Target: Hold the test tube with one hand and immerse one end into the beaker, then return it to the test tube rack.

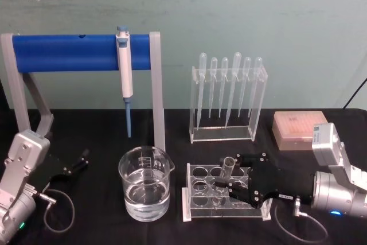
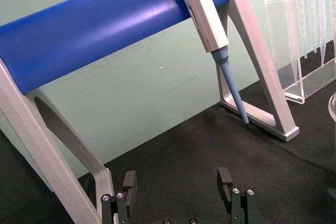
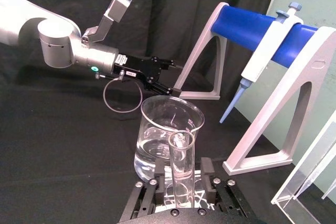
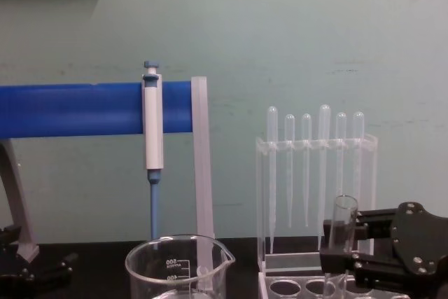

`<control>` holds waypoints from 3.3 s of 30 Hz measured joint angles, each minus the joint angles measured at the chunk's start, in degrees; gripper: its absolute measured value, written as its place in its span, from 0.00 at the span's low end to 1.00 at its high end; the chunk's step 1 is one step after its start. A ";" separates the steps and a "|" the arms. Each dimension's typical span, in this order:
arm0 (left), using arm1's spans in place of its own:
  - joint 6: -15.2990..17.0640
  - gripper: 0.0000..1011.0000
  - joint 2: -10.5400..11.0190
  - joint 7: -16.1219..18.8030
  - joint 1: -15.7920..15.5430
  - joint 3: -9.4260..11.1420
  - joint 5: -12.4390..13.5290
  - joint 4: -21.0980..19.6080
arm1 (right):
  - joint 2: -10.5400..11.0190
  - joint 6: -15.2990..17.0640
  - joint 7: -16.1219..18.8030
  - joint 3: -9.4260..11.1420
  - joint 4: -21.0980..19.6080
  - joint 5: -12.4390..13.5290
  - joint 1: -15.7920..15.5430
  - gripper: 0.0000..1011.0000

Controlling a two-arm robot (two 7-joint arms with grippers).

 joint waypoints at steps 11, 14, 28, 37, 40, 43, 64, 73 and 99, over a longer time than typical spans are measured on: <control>0.00 0.99 0.00 0.00 0.00 0.00 0.00 0.00 | 0.03 -0.04 -0.01 0.06 -0.06 0.01 -0.05 0.22; 0.00 0.99 0.00 0.00 0.00 0.00 0.00 0.00 | 0.03 -0.04 0.00 0.06 -0.07 0.01 -0.05 0.22; 0.00 0.99 0.00 0.00 0.00 0.00 0.00 0.00 | 0.92 2.06 -0.43 0.10 -1.95 0.87 0.39 0.22; 0.00 0.99 0.00 0.00 0.00 0.00 0.00 0.00 | 2.20 7.08 -1.33 0.75 -5.45 3.85 1.29 0.22; 0.00 0.99 0.00 0.00 0.00 0.00 0.00 0.00 | 3.05 8.94 -1.81 0.99 -7.21 4.83 1.59 0.22; 0.00 0.99 0.00 0.00 0.00 0.00 0.00 0.00 | 3.50 9.88 -2.16 1.17 -8.17 5.43 1.87 0.22; 0.00 0.99 0.00 0.00 0.00 0.00 0.00 0.00 | 3.79 16.23 -4.39 0.09 -12.07 8.27 6.57 0.22; 0.00 0.99 0.00 0.00 0.00 0.00 0.00 0.00 | 1.55 18.50 -4.34 -1.61 -10.87 10.09 10.55 0.22; 0.00 0.99 0.00 0.00 0.00 0.00 0.00 0.00 | -6.49 18.91 -1.75 -10.41 -4.33 10.43 18.54 0.22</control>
